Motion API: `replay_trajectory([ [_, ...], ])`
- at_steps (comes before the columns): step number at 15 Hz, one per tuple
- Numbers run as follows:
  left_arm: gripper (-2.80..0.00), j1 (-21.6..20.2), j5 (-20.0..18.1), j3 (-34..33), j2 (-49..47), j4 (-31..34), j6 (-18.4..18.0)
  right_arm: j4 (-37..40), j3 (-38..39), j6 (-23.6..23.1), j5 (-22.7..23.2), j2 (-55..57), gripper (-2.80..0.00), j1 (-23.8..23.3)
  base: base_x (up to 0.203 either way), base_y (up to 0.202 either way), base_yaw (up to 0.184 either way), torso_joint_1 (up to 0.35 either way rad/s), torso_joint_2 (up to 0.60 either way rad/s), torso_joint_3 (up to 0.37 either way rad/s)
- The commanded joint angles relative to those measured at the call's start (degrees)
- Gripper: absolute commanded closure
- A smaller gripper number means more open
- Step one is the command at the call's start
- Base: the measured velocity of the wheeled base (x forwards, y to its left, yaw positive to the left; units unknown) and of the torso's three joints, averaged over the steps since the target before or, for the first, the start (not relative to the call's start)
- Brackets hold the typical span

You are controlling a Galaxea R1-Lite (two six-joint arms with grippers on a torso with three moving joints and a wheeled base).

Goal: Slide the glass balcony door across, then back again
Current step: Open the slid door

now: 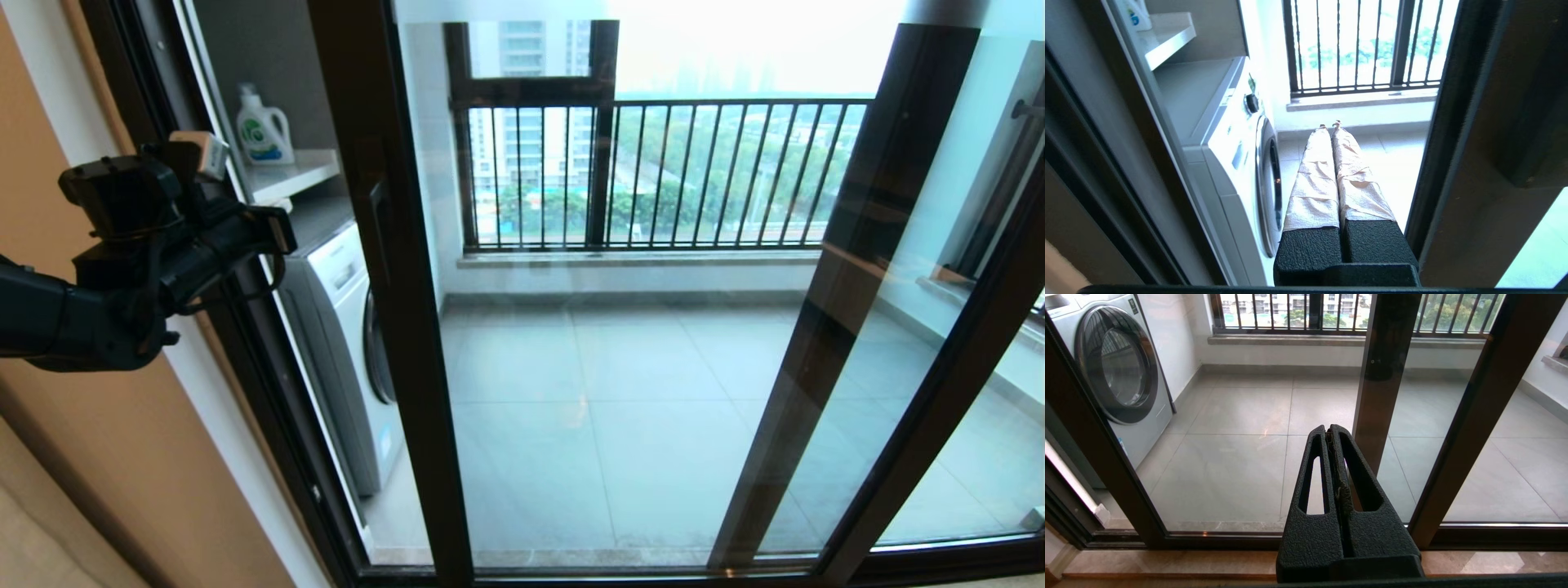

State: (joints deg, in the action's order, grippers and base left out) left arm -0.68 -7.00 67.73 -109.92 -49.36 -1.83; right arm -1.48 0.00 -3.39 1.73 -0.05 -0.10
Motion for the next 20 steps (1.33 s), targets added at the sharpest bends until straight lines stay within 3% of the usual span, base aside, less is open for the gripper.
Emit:
replay_trajectory([
  [1,0.0,0.7,0.3,0.4,-0.1,-0.1,-0.1,0.0,0.7,0.0,0.0,0.0,0.0,0.0,0.0,0.0,0.0,0.0,0.0,0.0],
  [7,0.0,7.0,5.1,8.6,-3.5,4.1,-0.1,0.0,0.7,0.0,0.0,0.0,0.0,0.0,0.0,0.0,0.0,0.0,0.0,0.0],
  [11,0.0,9.1,7.3,14.3,-8.0,4.9,-0.1,0.0,0.7,0.0,0.0,0.0,0.0,0.0,0.0,0.0,0.0,0.0,0.0,0.0],
  [16,0.0,12.6,8.7,20.5,-10.8,9.6,-0.1,0.0,0.7,0.0,0.0,0.0,0.0,0.0,0.0,0.0,0.0,0.0,0.0,0.0],
  [20,0.0,15.8,9.2,21.3,-11.3,10.4,-0.2,0.0,0.7,0.0,0.0,0.0,0.0,0.0,0.0,0.0,0.0,0.0,0.0,0.0],
])
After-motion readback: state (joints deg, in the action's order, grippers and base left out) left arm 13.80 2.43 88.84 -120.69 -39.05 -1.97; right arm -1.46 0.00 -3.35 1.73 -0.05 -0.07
